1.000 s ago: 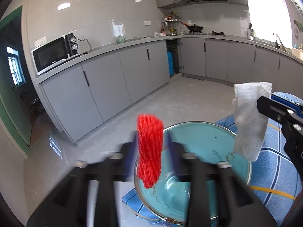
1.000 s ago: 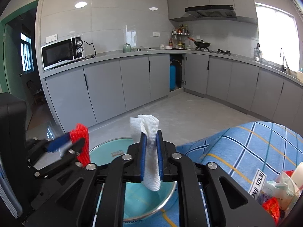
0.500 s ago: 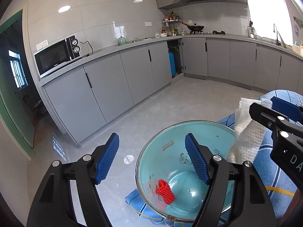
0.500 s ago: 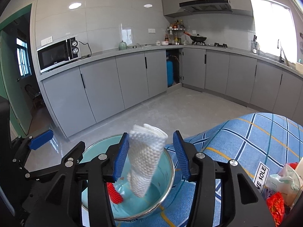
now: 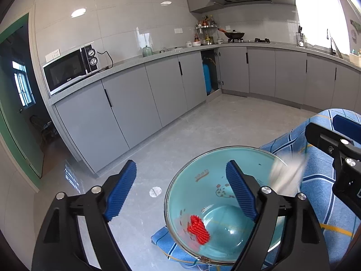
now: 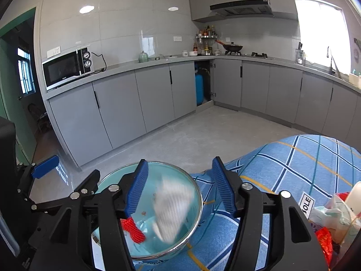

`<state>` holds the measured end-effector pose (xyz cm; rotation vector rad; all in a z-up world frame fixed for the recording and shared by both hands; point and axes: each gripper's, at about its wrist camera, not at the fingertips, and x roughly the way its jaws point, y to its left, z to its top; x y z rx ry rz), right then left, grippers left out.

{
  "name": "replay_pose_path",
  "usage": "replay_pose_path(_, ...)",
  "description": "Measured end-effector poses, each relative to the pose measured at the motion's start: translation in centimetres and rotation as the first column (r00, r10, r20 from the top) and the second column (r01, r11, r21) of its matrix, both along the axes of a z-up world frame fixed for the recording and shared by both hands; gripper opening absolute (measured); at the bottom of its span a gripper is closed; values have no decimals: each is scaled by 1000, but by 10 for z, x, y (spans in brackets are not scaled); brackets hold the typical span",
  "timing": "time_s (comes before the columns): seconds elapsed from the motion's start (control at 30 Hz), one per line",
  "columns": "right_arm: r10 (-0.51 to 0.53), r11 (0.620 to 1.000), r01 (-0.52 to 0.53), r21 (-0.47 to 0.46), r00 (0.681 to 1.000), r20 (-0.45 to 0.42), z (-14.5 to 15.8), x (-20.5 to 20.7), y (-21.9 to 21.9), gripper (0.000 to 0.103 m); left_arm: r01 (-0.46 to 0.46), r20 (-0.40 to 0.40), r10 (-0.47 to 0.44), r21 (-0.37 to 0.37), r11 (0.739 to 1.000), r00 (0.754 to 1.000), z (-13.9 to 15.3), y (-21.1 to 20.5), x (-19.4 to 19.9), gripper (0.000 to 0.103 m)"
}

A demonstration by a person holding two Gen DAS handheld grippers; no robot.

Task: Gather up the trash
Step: 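Open the left gripper over the bucket while the right gripper releases the white foam net, then move both grippers back to the pile and grasp the orange wrapper with the left gripper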

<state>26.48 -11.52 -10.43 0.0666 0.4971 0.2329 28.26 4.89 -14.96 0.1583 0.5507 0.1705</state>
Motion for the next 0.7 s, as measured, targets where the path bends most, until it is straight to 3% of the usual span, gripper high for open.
replay_pose_path(0.37, -26, 1000, 26, -11, 998, 49, 18, -27, -13, 62, -3, 49, 2, 10, 1000, 999, 19, -1, -17, 85)
replay_pose_path(0.7, -163, 985, 167, -40, 983, 88, 31, -89, -75, 68, 118, 81, -119, 19, 993, 990, 28, -49, -49, 88)
